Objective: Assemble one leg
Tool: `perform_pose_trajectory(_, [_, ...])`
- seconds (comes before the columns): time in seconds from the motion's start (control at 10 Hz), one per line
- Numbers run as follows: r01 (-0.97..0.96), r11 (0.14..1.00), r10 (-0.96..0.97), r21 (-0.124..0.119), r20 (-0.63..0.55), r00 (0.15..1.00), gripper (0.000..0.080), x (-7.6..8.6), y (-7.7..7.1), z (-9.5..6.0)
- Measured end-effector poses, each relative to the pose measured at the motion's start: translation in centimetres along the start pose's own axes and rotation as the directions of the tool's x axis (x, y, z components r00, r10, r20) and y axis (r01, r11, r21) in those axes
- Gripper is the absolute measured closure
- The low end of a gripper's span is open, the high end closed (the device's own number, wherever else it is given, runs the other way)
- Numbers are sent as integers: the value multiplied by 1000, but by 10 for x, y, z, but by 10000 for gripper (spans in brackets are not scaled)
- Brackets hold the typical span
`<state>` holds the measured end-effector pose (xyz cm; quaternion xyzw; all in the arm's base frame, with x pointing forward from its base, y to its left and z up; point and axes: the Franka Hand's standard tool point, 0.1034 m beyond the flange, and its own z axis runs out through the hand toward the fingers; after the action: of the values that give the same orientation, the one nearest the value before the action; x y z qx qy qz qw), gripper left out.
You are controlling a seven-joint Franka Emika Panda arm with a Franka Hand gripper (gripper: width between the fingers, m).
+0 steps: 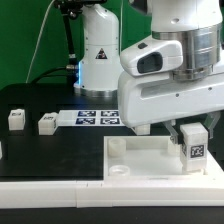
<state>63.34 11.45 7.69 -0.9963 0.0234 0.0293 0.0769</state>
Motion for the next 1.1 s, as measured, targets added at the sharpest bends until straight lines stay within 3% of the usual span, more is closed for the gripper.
perform_pose_trajectory(0.3, [-330,943,332,47,-28,943,508,0,1,0])
perform_pose_trajectory(0.4, [-420,906,421,52,-27,906,508,-1,0,0])
perform_pose_trajectory(0.6, [-677,735,678,47,-18,735,508,-3,-5,2])
perform_pose_trajectory(0.9, [-880,472,881,52,-4,472,508,-3,-10,4])
perform_pose_trajectory(1.1, [-917,395,918,54,3,396,501,-3,-10,4])
